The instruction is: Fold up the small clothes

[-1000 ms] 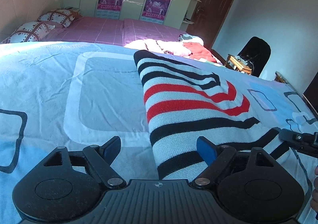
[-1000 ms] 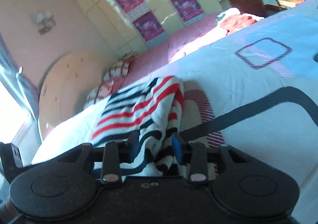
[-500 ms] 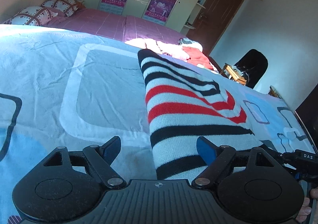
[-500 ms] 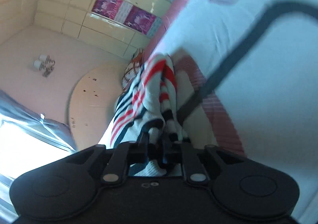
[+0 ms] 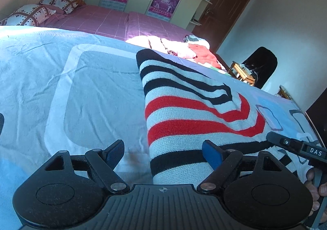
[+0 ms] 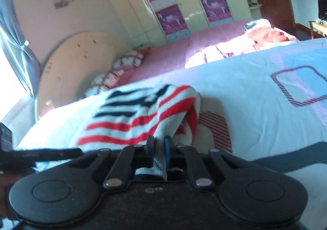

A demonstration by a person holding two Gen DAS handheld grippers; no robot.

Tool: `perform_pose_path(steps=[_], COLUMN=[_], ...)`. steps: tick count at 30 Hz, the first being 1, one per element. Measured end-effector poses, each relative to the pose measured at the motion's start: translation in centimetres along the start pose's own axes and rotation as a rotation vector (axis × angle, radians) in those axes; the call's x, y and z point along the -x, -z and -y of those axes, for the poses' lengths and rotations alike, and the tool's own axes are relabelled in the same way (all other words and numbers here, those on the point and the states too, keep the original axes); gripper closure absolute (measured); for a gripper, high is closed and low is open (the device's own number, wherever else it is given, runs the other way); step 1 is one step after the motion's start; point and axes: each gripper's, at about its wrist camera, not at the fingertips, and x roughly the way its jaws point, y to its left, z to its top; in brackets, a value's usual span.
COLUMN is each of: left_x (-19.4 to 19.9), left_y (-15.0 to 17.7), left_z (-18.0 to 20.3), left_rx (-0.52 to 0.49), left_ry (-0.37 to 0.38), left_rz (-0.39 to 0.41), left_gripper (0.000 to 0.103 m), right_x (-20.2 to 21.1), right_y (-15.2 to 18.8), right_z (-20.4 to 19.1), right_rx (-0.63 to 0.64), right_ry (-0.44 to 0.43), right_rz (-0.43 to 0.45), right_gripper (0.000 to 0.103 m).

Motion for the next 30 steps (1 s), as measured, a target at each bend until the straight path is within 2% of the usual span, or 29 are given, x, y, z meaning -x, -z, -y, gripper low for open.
perform_pose_path(steps=[2,5,8,13,16,17,18,21,24,25,27,30], left_x=[-0.1,-0.3,-0.8,-1.2,-1.2,-0.8,-0.2,2.2,3.4,3.3,2.7,2.9], left_y=[0.2,0.2,0.3,0.5,0.2,-0.1,-0.2,0.2,1.7,2.4,3.7,3.9], left_z=[-0.3,-0.5,-0.6,-0.3,-0.2,0.0,0.2,0.6,0.3,0.2,-0.7,-1.3], left_rx=[0.012,0.022,-0.001,-0.031,-0.031,-0.029,-0.034,-0.052,-0.042,-0.043,-0.002,0.06], left_ry=[0.003,0.013,-0.007,-0.018,-0.026,-0.034,-0.036,0.01,0.028,0.011,0.023,0.035], left_rz=[0.003,0.004,-0.021,-0.018,-0.028,-0.029,-0.017,0.029,0.02,0.005,-0.004,0.003], left_gripper=[0.02,0.019,0.019,0.018,0.018,0.018,0.018,0.018,0.018,0.018,0.018,0.018], right_x=[0.5,-0.6,-1.0,-1.4,-1.5,-1.3,-0.8,1.6,2.7,2.7,1.7,1.6], right_y=[0.1,1.2,1.1,1.5,1.2,0.9,0.6,0.1,1.0,1.6,3.2,3.4], right_z=[1.6,2.8,3.0,3.6,3.8,3.6,3.3,1.9,0.7,0.3,0.0,0.1], right_rx=[-0.076,-0.126,-0.155,-0.168,-0.182,-0.186,-0.19,-0.143,-0.113,-0.093,-0.036,-0.069], right_ry=[-0.007,0.025,0.022,0.01,0.012,0.024,0.036,0.037,0.016,0.025,0.064,0.07], right_rz=[0.039,-0.007,-0.022,-0.044,-0.062,-0.07,-0.066,-0.025,-0.072,-0.087,-0.129,-0.103], right_gripper=[0.094,0.094,0.093,0.093,0.086,0.077,0.076,0.076,0.074,0.076,0.074,0.071])
